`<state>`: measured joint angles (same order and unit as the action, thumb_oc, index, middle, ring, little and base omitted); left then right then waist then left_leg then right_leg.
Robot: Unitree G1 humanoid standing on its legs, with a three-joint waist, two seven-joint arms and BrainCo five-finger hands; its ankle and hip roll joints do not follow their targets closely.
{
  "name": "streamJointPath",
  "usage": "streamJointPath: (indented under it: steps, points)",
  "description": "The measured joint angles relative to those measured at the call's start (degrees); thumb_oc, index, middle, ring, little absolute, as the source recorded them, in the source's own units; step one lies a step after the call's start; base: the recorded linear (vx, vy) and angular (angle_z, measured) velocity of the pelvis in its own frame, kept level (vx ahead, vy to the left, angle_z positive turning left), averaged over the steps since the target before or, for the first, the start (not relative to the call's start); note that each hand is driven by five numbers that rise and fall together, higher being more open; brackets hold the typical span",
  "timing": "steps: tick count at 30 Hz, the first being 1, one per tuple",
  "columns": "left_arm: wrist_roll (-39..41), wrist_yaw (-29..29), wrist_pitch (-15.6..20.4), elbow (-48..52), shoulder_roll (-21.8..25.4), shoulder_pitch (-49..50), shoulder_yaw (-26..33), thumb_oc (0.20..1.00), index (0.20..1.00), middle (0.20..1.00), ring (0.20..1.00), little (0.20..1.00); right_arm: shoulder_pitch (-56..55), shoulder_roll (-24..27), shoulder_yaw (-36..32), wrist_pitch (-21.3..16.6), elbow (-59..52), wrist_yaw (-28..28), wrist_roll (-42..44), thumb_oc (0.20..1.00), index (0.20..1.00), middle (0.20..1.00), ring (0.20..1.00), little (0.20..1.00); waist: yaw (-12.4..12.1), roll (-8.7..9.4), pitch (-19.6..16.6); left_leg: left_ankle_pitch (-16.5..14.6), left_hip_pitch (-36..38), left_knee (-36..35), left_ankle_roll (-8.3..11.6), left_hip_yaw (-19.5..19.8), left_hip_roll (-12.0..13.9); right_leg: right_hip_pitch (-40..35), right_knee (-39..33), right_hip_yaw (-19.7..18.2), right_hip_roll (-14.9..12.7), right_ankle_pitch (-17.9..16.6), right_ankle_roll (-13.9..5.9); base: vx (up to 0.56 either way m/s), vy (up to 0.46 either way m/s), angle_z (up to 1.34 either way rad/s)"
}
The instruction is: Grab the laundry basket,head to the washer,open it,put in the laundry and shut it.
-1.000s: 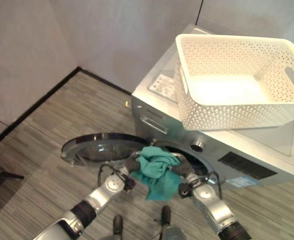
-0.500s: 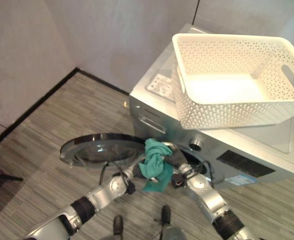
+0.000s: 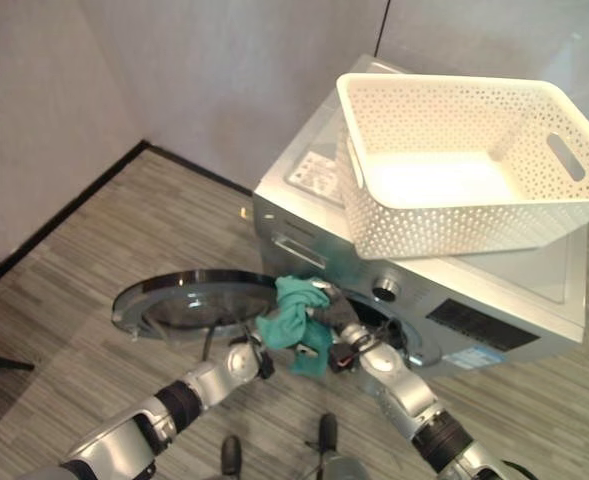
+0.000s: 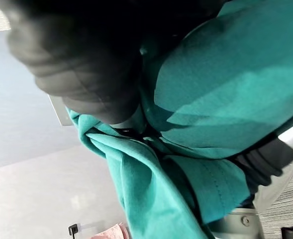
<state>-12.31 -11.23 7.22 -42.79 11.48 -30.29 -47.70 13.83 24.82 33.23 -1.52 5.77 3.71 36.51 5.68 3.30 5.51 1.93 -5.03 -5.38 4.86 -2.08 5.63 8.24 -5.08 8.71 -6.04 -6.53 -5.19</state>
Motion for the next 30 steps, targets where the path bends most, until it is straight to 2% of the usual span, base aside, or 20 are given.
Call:
streamJointPath:
  steps: [4,5,6,8,10,21,23,24,25,30]
  points:
    - [0.03,-0.33,-0.01,-0.19,-0.12,0.00,0.12,1.000,1.000,1.000,1.000,1.000,0.03,-0.18,0.23,0.00,0.00,0.00,0.14,0.200,0.200,0.200,0.200,0.200,0.09,0.01,-0.01,0.00,0.03,0.00,0.00,-0.10,0.00,0.00,0.00,-0.03,0.00,-0.03,-0.01,-0.01,-0.009,0.00]
    - [0.64,-1.07,0.05,-0.94,-0.59,-0.03,0.72,0.272,0.272,0.272,0.272,0.272,0.07,-0.23,0.95,0.00,0.05,0.00,0.98,0.200,0.200,0.200,0.200,0.200,0.14,0.02,-0.01,0.01,0.04,0.00,0.00,-0.18,0.03,0.01,0.00,-0.07,0.02,-0.03,-0.02,-0.02,-0.047,-0.02]
    - [1.70,-1.52,-0.04,-1.90,-1.47,-0.03,2.52,0.200,0.200,0.200,0.200,0.200,0.14,-0.18,1.28,-0.02,0.19,0.00,1.00,0.200,0.200,0.200,0.200,0.200,0.20,0.05,-0.03,0.01,0.02,0.00,0.00,-0.25,0.04,0.09,0.00,-0.15,0.04,-0.04,-0.02,-0.01,-0.058,-0.04]
    - [6.54,-3.62,-0.32,-2.22,-3.01,0.52,5.49,0.200,0.200,0.200,0.200,0.200,0.47,-0.18,1.85,-0.70,0.73,0.02,1.33,0.200,0.200,0.200,0.200,0.200,0.41,0.08,-0.02,0.02,-0.05,0.00,0.01,-0.20,0.12,0.21,-0.01,-0.19,0.11,-0.05,-0.02,0.00,-0.037,-0.04]
    - [9.36,-3.89,-0.32,-1.17,-2.70,1.44,4.81,0.200,0.200,0.200,0.200,0.200,0.37,0.11,1.72,-0.82,0.82,-0.02,1.79,0.200,0.200,0.200,0.200,0.200,0.56,0.10,-0.01,0.01,-0.09,-0.01,0.02,-0.23,0.23,0.25,-0.01,-0.20,0.24,-0.04,-0.02,0.00,0.000,0.00]
    - [11.96,-5.36,-0.34,0.31,-2.58,4.10,4.84,0.200,0.200,0.200,0.200,0.200,-1.21,0.13,1.52,-0.92,1.34,-0.11,2.55,0.200,0.200,0.200,0.200,0.200,0.81,0.20,0.08,0.02,-0.56,-0.01,0.03,-0.19,0.21,0.72,-0.03,-0.13,0.20,-0.05,-0.03,0.00,0.000,0.00]
    - [12.01,-5.36,-0.34,0.33,-2.58,4.16,4.84,0.200,0.200,0.200,0.200,0.200,-1.33,0.12,1.51,-0.95,1.34,-0.11,2.53,0.304,0.304,0.304,0.304,0.304,0.87,0.17,0.16,0.02,-0.60,-0.01,0.03,-0.19,0.21,0.76,-0.10,-0.11,0.19,-0.04,-0.04,0.00,0.000,0.00]
    - [12.27,-5.34,-0.34,0.38,-2.57,4.24,4.87,0.200,0.200,0.200,0.200,0.200,-1.37,0.12,1.48,-0.95,1.34,-0.11,2.49,0.555,0.555,0.555,0.555,0.555,0.87,0.15,0.20,0.02,-0.63,-0.01,0.03,-0.19,0.21,0.78,-0.14,-0.11,0.20,-0.03,-0.04,0.00,0.000,0.00]
    - [13.09,-5.25,-0.34,0.98,-2.58,4.83,5.20,0.200,0.200,0.200,0.200,0.200,-1.61,0.00,1.16,-0.95,1.33,-0.21,2.25,1.000,1.000,1.000,1.000,1.000,0.89,0.13,0.23,0.02,-0.65,-0.01,0.03,-0.18,0.22,0.79,-0.24,-0.10,0.20,-0.01,-0.06,0.00,0.000,0.00]
    - [20.95,-4.74,-0.32,3.79,-2.64,8.12,8.45,0.200,0.200,0.200,0.200,0.200,-4.75,0.11,-0.70,-1.01,-0.76,-0.40,0.35,1.000,1.000,1.000,1.000,1.000,0.90,0.15,1.85,0.01,-0.91,-0.01,0.04,-0.17,0.21,1.02,-0.48,-0.10,0.19,0.01,-0.08,0.00,0.000,0.00]
